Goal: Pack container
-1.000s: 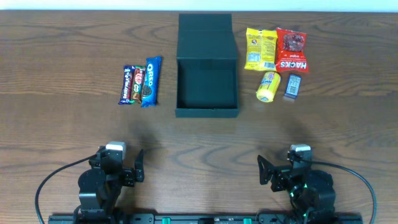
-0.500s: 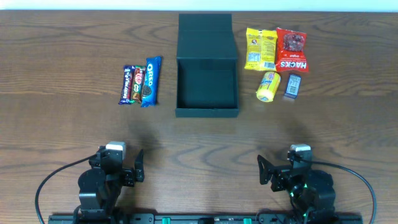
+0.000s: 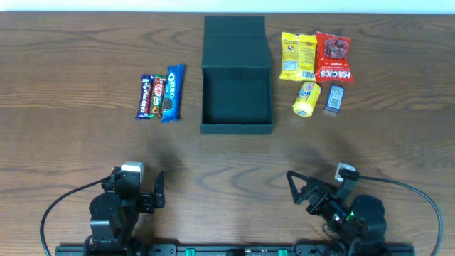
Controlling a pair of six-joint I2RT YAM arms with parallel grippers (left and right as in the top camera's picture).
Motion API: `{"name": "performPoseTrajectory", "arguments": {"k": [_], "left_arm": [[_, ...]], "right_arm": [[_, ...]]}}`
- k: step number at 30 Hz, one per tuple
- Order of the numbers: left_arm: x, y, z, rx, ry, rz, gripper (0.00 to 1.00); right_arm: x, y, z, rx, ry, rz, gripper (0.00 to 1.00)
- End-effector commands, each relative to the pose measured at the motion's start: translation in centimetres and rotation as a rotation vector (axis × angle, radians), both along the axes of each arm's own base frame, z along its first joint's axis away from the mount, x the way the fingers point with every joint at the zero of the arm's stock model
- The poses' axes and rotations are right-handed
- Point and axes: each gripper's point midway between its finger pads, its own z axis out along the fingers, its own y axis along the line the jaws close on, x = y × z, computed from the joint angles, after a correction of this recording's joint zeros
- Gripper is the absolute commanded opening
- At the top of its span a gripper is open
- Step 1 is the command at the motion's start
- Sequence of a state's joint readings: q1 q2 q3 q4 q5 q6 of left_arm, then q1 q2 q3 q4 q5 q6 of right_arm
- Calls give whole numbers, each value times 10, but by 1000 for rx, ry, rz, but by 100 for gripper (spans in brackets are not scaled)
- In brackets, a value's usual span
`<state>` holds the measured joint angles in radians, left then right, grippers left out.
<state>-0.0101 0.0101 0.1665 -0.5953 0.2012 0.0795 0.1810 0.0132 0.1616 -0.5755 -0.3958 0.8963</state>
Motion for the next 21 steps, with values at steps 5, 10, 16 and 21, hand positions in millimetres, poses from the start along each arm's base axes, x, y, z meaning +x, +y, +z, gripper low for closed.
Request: {"name": "performPoseTrajectory", "arguments": {"k": [5,10,16,21], "left_arm": [[0,3,-3,14,1,7,95],[0,3,-3,14,1,7,95],[0,3,-3,14,1,7,95],[0,3,-3,14,1,7,95]], "right_arm": [[10,34,91,143,-303,188,99],[35,45,97,-26,-232,287,99],[89,74,103,-259,-108,412,99],[146,104,81,-560,66,410,97]]}}
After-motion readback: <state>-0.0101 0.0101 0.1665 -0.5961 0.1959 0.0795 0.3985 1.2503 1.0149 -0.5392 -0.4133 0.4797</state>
